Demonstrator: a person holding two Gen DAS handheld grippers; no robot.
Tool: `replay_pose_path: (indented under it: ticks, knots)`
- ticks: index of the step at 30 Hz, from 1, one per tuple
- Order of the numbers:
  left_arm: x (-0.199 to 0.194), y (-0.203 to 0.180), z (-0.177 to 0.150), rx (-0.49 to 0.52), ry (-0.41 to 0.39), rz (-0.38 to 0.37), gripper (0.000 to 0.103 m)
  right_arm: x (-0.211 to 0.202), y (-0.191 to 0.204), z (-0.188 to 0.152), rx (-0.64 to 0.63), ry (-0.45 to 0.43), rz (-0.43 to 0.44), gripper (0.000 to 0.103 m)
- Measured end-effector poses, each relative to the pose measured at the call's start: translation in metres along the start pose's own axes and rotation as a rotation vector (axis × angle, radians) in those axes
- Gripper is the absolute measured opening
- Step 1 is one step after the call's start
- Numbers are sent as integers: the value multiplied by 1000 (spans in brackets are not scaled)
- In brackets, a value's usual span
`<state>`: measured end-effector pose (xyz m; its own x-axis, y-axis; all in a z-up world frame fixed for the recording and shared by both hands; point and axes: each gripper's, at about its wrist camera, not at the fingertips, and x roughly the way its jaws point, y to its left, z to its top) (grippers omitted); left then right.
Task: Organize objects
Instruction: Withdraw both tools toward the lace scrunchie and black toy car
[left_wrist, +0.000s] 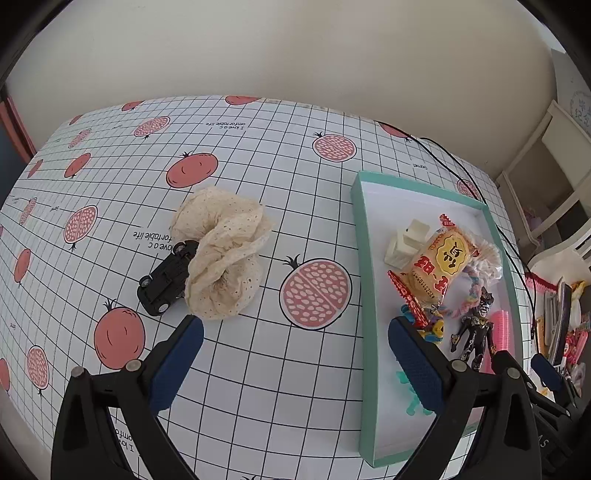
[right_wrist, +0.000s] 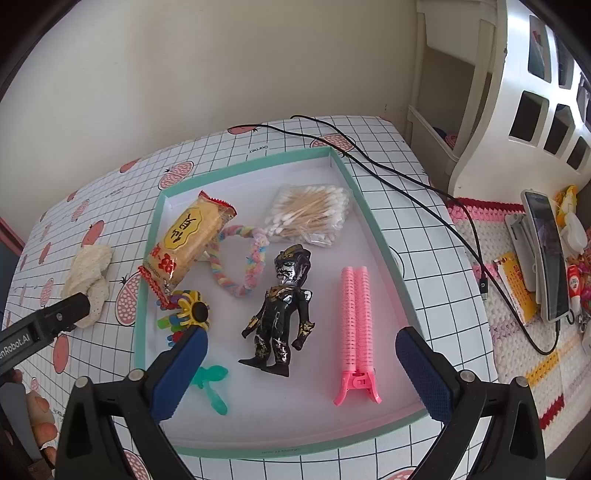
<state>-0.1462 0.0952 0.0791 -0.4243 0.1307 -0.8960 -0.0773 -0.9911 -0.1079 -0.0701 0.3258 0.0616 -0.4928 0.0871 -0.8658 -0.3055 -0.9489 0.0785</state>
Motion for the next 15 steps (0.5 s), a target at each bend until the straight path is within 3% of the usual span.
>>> replay_pose_path:
  ticks: [9, 15]
  knots:
    - [-6, 12, 5, -5, -12, 0, 100, -1, 9, 3, 1, 1, -7, 103]
    - [-17, 39, 14, -55, -57, -8, 100, -13, 36, 12, -23, -31, 14, 103]
